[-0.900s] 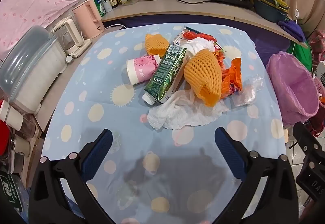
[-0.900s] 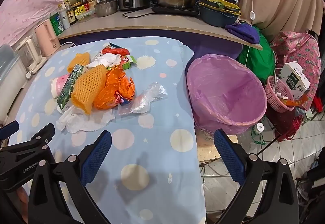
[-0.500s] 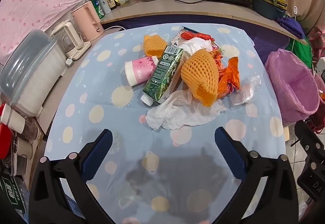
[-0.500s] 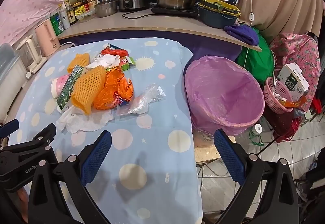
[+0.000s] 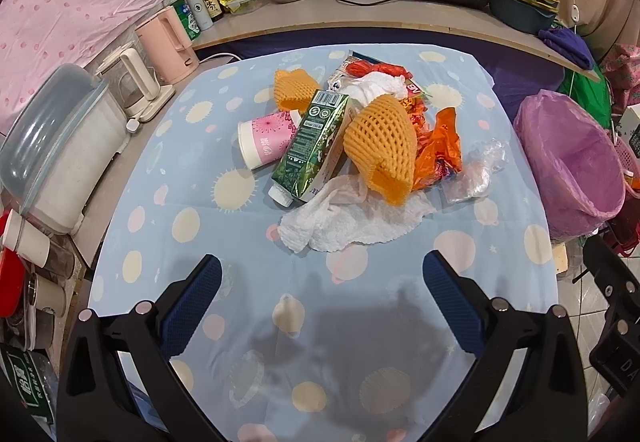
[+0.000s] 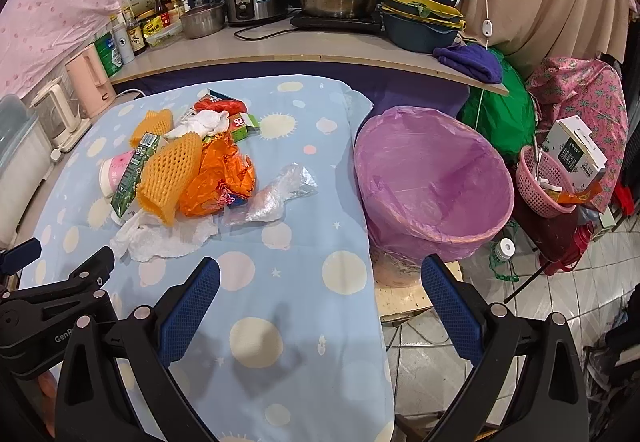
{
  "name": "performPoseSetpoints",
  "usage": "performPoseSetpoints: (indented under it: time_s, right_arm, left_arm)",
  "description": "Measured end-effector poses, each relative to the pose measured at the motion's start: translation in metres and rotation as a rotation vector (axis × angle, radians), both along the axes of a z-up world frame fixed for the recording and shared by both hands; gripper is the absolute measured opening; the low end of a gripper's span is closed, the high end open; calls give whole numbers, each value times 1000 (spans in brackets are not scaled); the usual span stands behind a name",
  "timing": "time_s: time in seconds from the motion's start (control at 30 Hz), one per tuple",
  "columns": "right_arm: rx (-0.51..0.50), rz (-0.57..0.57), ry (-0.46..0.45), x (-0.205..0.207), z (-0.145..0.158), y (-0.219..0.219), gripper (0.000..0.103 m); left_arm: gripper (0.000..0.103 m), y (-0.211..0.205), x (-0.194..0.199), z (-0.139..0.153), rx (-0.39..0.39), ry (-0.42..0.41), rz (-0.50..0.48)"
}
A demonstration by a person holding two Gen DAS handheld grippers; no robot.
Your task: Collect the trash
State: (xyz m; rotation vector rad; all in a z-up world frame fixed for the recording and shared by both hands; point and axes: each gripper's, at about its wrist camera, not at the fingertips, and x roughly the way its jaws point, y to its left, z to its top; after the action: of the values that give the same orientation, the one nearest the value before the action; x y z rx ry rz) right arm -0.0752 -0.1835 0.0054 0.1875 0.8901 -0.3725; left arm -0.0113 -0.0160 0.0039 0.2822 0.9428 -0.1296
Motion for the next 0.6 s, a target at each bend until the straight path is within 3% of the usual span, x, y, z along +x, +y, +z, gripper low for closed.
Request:
performPoseSetpoints:
  time_s: [0.6]
  right_arm:
    - [7, -8, -23, -7, 4, -5, 97]
  left_arm:
    - [96, -2, -3, 4, 1, -1, -3]
